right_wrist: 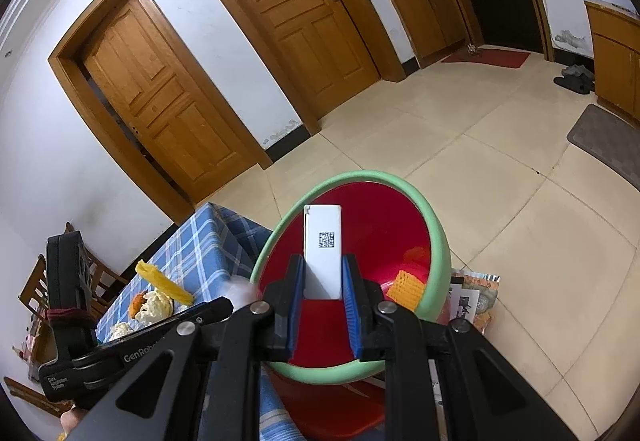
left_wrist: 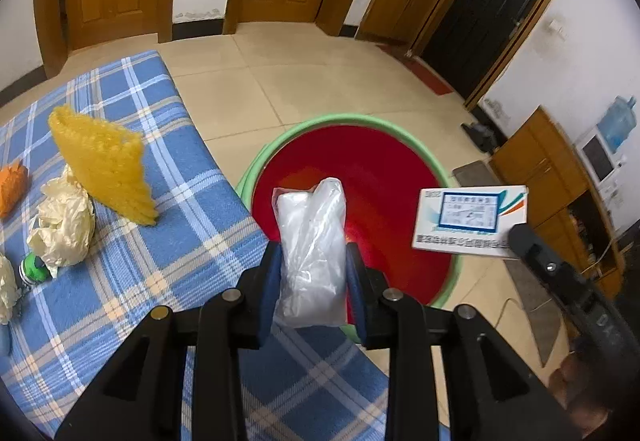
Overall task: Collect trash
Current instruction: 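Carry the plastic bag and carton over the red bin and open both grippers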
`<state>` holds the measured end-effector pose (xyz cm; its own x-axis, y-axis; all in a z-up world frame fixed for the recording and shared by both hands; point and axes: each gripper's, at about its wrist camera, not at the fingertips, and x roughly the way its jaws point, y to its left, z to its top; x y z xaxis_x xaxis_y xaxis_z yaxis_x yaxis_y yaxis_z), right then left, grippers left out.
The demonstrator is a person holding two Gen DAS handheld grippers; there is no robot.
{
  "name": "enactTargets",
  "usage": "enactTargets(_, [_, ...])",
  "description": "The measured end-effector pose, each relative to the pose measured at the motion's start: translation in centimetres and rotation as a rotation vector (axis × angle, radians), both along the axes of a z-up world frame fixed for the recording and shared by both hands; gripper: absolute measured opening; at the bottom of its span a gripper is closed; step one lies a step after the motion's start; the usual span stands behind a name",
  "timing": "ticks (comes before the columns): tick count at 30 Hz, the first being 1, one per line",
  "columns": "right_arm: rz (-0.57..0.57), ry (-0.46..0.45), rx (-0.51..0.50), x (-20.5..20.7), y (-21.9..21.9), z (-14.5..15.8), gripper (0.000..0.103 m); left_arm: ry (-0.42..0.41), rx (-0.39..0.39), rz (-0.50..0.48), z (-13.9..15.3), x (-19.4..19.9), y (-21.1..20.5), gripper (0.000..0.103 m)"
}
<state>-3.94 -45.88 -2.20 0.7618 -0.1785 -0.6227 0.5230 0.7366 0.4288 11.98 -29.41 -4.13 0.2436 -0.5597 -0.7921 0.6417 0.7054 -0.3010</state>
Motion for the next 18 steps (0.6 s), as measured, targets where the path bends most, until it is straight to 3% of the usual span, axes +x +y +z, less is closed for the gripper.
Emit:
enactTargets(4, [-0.001,0.010,0.011,0.3,-0.2,-0.3,0.021,0.008,0.010,0.008,-0.5,0.0,-0.1,0.041])
enactTargets(18, [-0.012,0.050,0.034,0.9,-0.3,-1.7,0.027,0.009,-0.003,0.074,0.0,-0.4,2.8,0.041])
